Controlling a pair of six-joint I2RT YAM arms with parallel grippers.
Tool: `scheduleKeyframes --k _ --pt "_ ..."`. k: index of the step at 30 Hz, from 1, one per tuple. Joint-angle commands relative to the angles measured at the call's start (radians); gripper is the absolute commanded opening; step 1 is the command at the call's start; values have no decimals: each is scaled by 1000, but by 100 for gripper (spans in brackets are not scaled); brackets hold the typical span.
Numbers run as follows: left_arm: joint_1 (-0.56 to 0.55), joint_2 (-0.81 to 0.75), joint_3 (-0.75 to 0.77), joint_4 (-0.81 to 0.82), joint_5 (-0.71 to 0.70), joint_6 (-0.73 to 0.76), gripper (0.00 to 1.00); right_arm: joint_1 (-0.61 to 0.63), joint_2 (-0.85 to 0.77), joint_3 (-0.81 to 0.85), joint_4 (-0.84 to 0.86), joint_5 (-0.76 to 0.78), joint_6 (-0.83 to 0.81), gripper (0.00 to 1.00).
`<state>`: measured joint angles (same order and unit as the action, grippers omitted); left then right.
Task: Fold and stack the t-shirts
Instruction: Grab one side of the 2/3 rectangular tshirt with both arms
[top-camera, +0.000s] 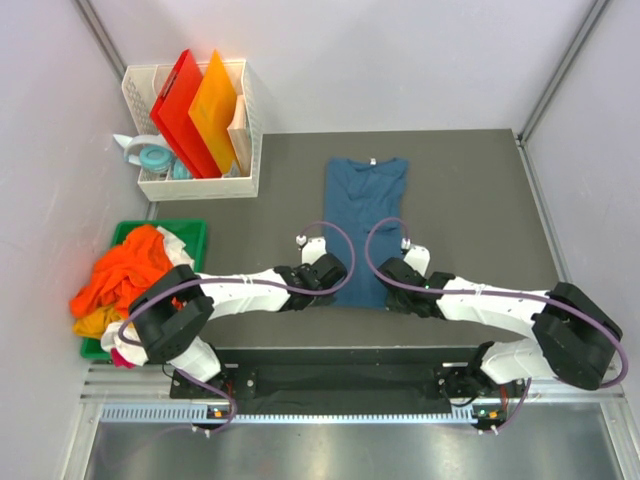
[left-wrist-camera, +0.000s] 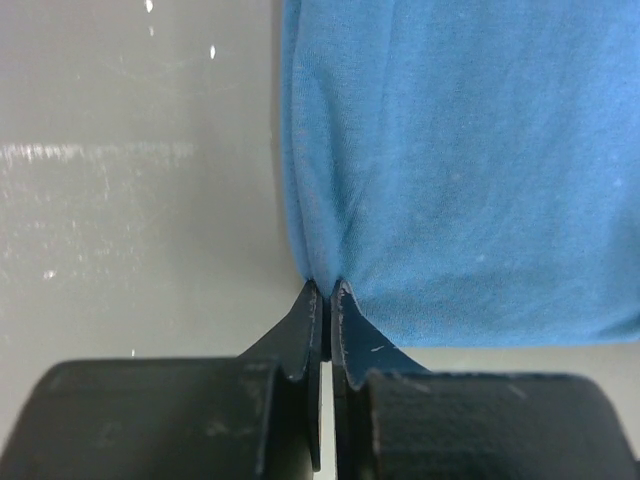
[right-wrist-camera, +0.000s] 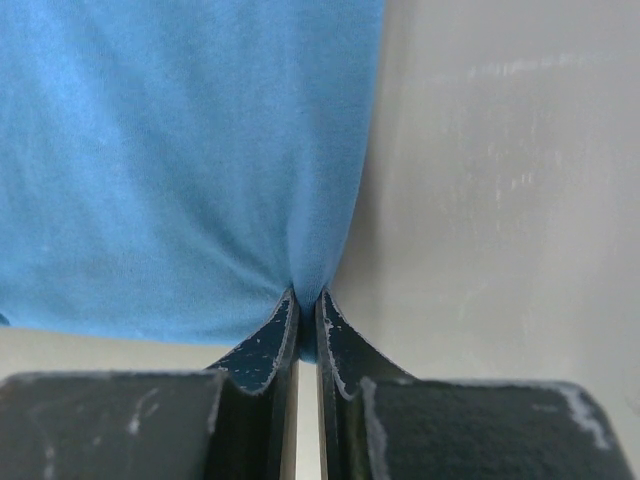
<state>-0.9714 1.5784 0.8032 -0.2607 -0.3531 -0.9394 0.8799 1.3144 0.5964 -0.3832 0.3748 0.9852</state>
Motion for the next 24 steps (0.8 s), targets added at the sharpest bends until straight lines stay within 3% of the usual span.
scheduleKeyframes --k 1,7,12,21,24 --pt "-50 -64 -25 -63 -10 -13 0 57 -58 -30 -144 9 33 0" --pt "-197 -144 -50 -166 -56 -99 0 145 -159 -60 -204 7 122 0" --pt "-311 -238 -29 -279 -131 -188 0 197 -233 34 -342 87 145 0" --pt "-322 -356 137 -425 -302 -159 0 183 -233 320 -448 268 15 0" --pt "-316 -357 191 -413 -415 -105 0 110 -190 397 -419 289 -95 0"
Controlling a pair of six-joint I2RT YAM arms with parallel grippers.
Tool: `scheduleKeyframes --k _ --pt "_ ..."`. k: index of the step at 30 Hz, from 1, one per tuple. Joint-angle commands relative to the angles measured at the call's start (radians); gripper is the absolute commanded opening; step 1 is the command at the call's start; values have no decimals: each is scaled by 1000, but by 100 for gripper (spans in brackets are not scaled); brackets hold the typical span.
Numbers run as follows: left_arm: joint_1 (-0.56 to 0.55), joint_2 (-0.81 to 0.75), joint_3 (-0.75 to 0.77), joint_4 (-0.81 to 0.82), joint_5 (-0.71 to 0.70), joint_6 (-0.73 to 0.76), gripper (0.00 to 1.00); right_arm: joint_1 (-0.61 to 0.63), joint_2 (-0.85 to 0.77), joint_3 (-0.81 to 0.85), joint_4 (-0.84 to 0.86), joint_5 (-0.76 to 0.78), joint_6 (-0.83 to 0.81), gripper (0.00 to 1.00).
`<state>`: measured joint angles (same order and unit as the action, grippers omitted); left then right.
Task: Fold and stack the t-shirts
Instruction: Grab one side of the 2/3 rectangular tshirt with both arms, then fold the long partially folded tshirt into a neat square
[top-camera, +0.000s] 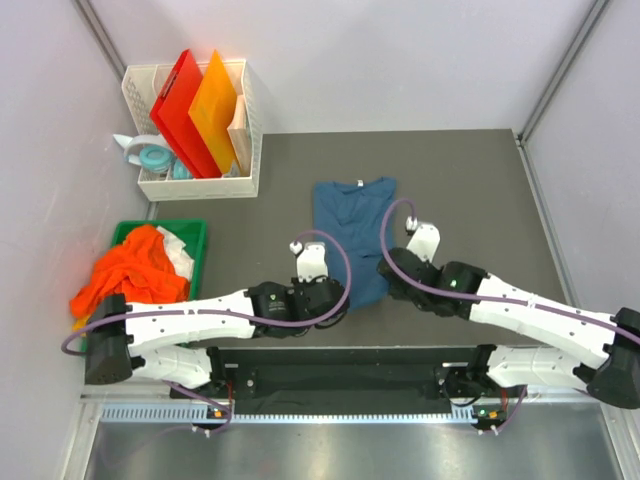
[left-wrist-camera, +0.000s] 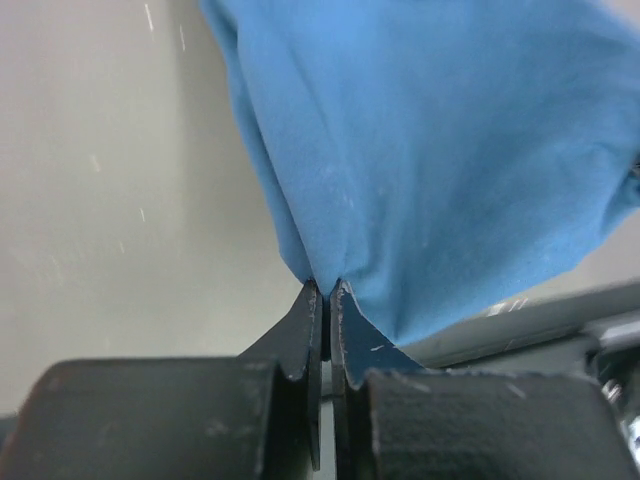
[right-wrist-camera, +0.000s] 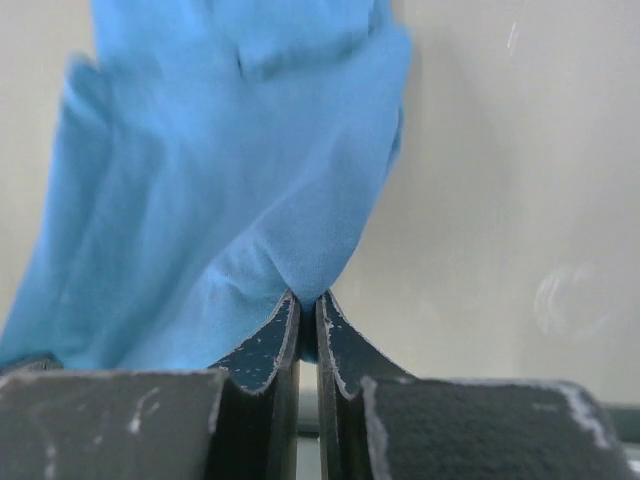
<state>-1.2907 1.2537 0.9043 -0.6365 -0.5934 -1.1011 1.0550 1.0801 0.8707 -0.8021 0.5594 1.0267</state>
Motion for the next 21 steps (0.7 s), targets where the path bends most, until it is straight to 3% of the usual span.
scheduleKeyframes --k 1,9,21 --pt "13 -27 108 -20 -198 105 0 -93 53 135 29 96 -161 0" --pt "253 78 202 167 -115 378 0 -349 210 237 211 13 -396 0" --pt "502 364 432 279 -28 601 0 -509 552 533 311 -58 -511 0"
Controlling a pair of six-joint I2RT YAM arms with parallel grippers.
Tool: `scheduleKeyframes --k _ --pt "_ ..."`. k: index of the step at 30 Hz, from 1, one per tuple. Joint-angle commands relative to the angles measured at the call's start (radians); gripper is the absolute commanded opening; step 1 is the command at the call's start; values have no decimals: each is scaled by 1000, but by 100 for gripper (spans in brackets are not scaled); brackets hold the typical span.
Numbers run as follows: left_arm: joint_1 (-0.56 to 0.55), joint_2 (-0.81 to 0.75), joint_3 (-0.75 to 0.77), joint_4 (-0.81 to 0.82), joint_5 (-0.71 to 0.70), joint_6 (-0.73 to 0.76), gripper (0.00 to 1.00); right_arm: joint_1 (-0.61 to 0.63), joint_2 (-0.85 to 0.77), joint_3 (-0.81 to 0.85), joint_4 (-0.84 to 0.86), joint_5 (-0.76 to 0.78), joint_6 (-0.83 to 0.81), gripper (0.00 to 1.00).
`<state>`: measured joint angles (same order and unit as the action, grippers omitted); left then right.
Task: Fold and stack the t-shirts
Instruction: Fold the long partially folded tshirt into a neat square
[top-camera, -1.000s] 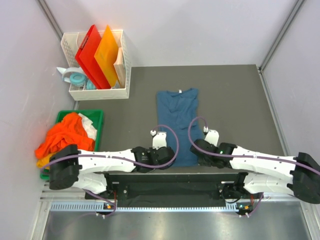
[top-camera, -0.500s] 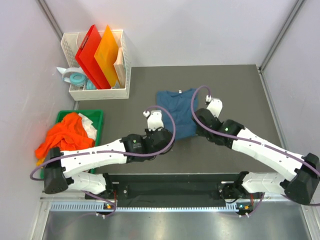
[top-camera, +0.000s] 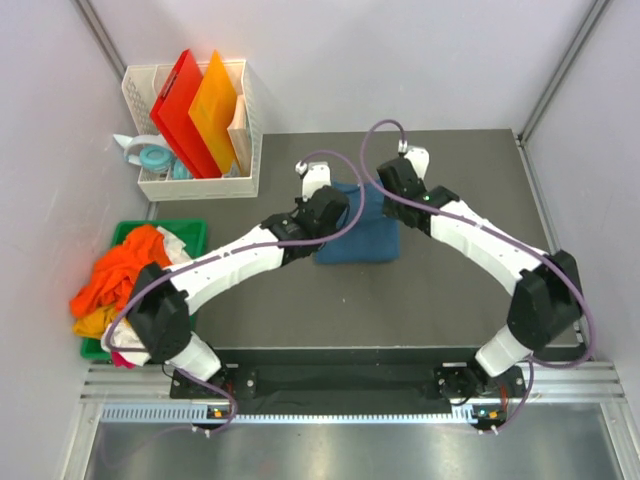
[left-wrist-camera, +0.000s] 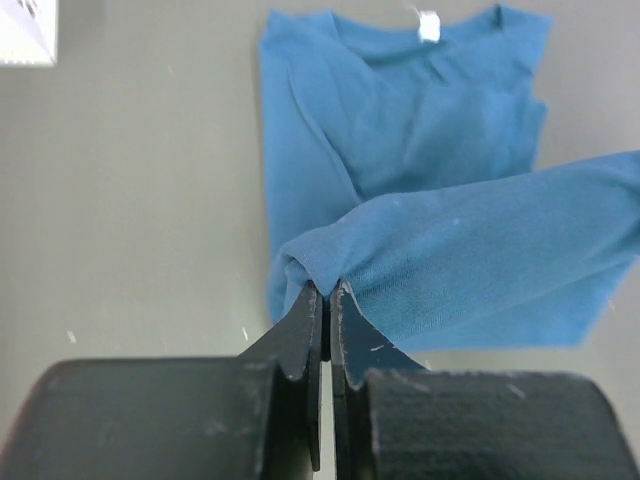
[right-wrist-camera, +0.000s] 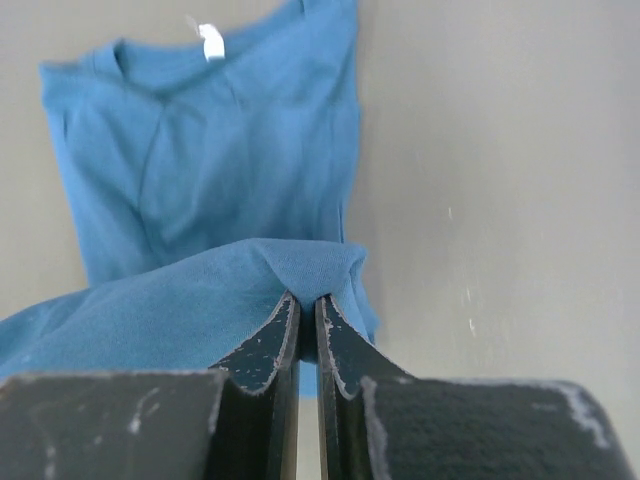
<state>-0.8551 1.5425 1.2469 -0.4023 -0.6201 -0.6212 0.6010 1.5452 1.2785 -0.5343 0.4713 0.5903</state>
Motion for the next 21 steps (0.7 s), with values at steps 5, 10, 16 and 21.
scheduleKeyframes --k 5,10,16,21 --pt "146 195 176 66 43 138 0 -93 223 254 50 10 -93 0" --pt "206 333 247 79 94 132 0 -129 351 311 77 -16 -99 0" --pt "255 471 367 74 141 155 0 -158 461 369 88 -34 -107 0" --pt "281 551 447 57 161 164 0 -175 527 413 82 -59 -103 0"
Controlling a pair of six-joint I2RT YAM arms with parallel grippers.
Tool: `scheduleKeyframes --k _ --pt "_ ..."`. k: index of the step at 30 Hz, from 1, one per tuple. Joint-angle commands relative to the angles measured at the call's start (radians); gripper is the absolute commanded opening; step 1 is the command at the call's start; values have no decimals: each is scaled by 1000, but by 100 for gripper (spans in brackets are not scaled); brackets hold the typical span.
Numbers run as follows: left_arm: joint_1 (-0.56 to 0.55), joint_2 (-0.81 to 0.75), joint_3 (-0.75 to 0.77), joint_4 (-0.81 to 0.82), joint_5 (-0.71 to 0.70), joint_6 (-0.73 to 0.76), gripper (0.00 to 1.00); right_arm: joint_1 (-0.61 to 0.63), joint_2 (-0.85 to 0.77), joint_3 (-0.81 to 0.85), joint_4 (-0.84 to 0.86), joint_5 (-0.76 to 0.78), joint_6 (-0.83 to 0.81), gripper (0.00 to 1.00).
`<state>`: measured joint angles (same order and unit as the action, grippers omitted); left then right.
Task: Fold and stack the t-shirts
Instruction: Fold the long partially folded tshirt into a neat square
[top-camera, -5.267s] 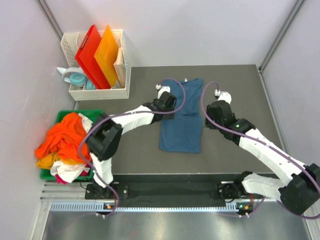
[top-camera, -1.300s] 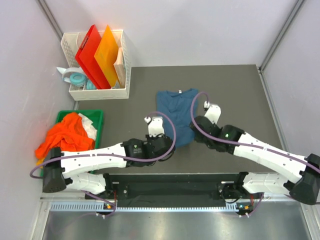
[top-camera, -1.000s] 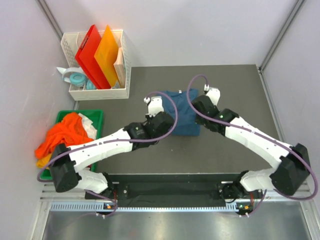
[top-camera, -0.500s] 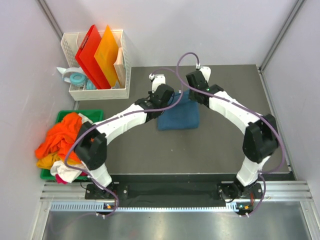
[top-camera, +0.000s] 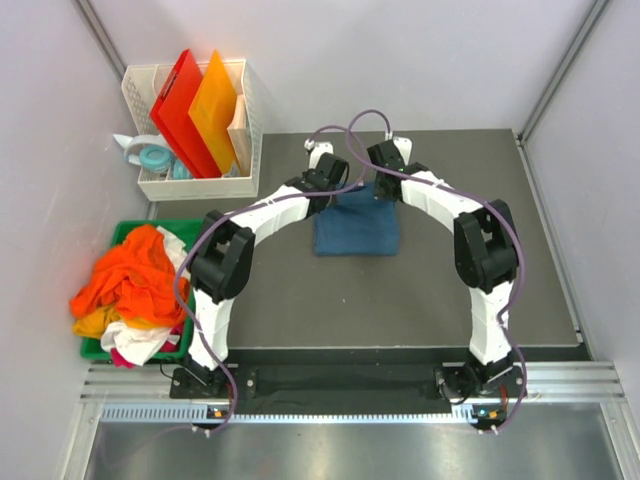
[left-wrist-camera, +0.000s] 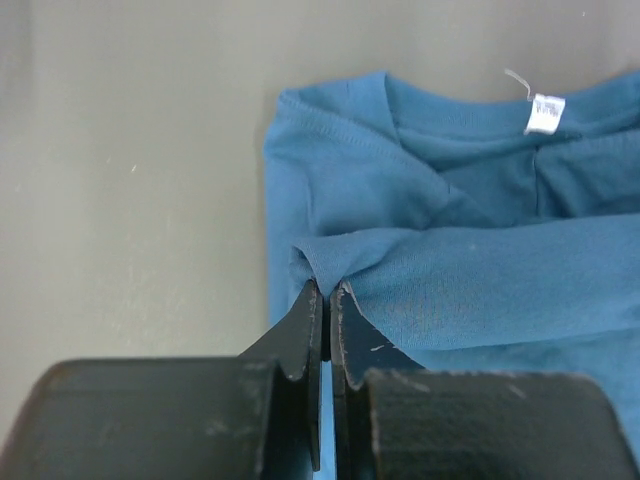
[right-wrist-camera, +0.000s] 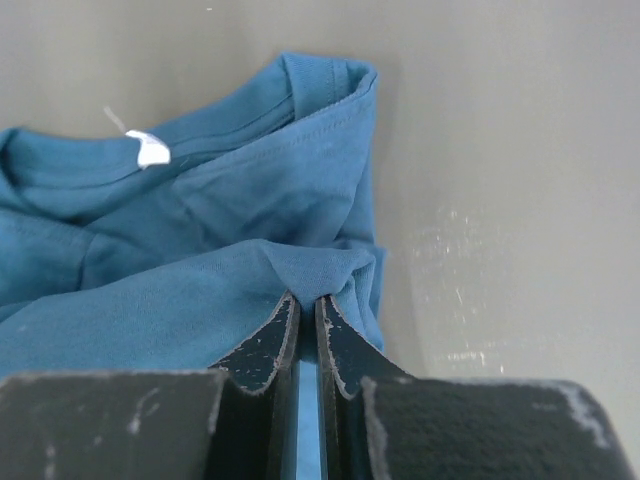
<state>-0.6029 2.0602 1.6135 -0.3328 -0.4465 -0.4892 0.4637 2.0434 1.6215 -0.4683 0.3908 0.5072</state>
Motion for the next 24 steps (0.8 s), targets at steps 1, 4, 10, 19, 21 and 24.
scheduleKeyframes --k 1,4,10,19,21,24 --pt "32 40 89 -15 -6 32 0 -39 37 75 14 20 -19 0" --pt "43 41 120 -32 -15 24 7 -37 31 92 29 11 -39 16" --pt "42 -98 33 52 -29 14 64 -31 -140 28 116 8 -61 63" --pt "9 -196 -205 159 161 -104 0 23 -259 -184 178 -116 -15 0" --pt "2 -178 -228 169 240 -130 0 39 -229 -201 186 -150 1 0" --pt "-15 -146 -241 160 272 -149 0 55 -184 -198 191 -161 5 0"
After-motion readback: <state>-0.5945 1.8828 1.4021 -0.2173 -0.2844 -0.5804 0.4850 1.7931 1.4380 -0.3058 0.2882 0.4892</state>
